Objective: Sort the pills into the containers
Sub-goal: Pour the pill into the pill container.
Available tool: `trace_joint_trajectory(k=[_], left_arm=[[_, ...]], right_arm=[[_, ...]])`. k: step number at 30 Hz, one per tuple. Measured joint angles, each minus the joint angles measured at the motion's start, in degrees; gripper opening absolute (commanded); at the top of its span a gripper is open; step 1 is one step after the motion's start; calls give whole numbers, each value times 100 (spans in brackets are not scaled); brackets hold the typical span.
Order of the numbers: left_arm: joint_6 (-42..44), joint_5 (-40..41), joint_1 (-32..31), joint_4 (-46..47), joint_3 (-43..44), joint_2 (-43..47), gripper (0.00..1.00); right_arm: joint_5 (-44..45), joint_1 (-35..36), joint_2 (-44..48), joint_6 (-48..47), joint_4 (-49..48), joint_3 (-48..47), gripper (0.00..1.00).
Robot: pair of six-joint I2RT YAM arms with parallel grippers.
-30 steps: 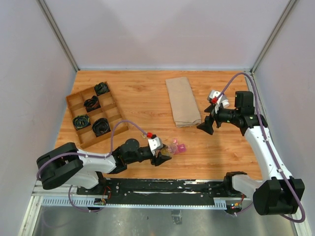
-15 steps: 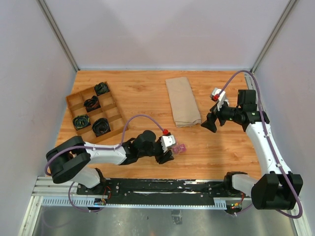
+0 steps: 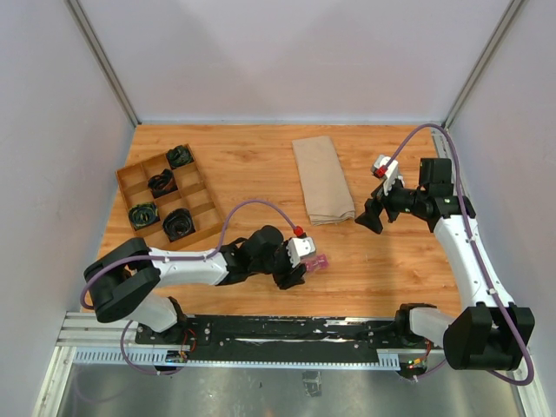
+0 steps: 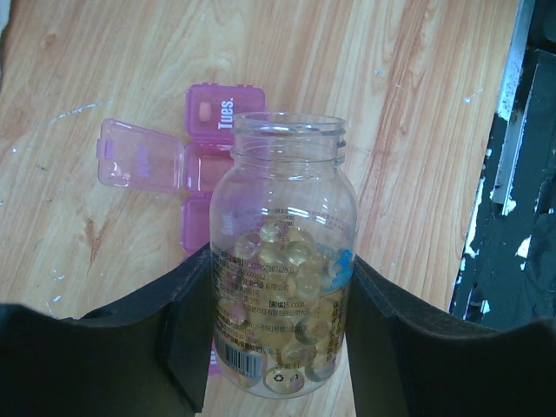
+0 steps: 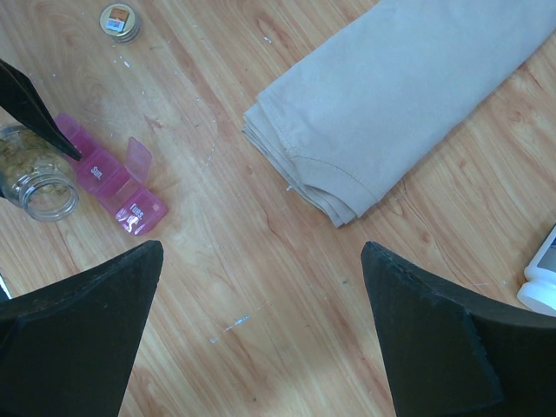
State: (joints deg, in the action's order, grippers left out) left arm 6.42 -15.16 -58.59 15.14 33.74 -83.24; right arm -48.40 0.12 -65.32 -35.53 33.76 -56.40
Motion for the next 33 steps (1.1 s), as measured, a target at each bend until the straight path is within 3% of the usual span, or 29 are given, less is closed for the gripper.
trace_joint_trajectory(k=[33], left_arm=[[-149,166,109,-1707,680,-15,0]], right_arm=[[-9,0,-24,57,0,0,99]])
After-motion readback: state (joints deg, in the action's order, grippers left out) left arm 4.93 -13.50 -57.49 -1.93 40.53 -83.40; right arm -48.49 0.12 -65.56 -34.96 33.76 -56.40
